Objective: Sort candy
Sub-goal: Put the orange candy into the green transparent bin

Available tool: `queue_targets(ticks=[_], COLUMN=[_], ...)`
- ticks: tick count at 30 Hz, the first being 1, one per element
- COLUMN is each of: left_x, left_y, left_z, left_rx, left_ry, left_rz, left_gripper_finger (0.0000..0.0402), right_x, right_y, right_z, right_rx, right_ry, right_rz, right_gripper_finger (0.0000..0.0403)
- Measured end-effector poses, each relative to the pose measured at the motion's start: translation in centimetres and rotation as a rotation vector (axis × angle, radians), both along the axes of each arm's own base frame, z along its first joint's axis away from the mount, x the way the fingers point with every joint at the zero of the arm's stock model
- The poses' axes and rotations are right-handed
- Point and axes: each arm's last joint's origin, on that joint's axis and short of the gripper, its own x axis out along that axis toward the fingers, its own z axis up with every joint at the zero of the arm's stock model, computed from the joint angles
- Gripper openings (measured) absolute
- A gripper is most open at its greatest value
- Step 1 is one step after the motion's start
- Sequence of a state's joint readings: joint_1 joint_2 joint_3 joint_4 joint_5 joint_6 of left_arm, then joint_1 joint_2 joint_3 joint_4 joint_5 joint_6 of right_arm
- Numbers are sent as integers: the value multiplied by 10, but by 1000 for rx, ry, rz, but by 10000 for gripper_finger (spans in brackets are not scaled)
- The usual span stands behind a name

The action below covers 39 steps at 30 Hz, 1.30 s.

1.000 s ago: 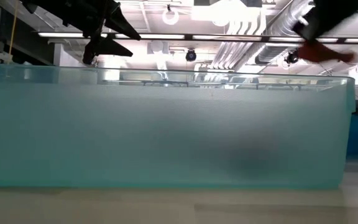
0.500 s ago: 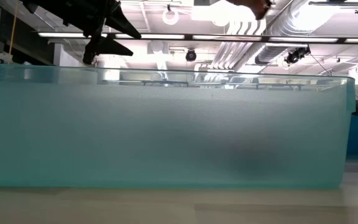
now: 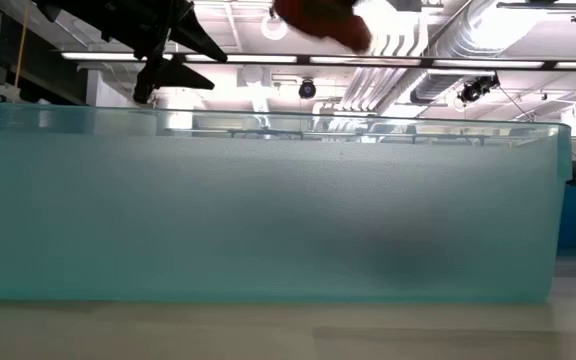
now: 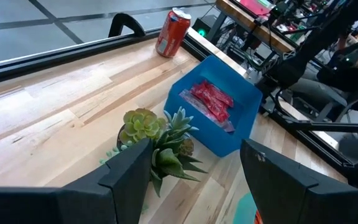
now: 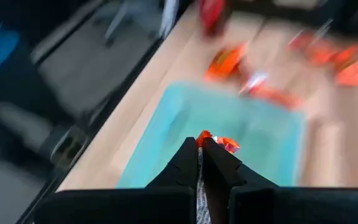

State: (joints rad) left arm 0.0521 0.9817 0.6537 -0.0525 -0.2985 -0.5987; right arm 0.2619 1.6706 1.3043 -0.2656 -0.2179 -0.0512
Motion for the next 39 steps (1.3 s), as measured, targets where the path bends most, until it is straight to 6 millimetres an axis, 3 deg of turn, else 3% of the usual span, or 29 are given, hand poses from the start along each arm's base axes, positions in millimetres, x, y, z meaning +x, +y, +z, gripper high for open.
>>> queue_targets(ticks=[11, 18, 25, 29, 34, 39], left_x=[0, 0, 0, 0, 0, 0], left_y=[0, 0, 0, 0, 0, 0], left_z=[0, 0, 0, -1, 0, 0], left_rx=[28, 52, 56, 68, 83, 85], left_ry=[14, 23, 25, 32, 37, 38], left_rz=[-12, -21, -23, -28, -34, -35], left_gripper_finger=[232, 232, 232, 232, 232, 232], right_x=[20, 21, 23, 26, 33, 35], right_y=[32, 42, 34, 35, 36, 19], right_z=[-93, -130, -127, -118, -91, -57], right_rx=[8, -21, 15, 5, -123, -265], right_ry=[311, 436, 493, 501, 483, 540], right_rz=[143, 69, -100, -91, -32, 51], right_gripper_finger=[0, 0, 20, 83, 178, 232])
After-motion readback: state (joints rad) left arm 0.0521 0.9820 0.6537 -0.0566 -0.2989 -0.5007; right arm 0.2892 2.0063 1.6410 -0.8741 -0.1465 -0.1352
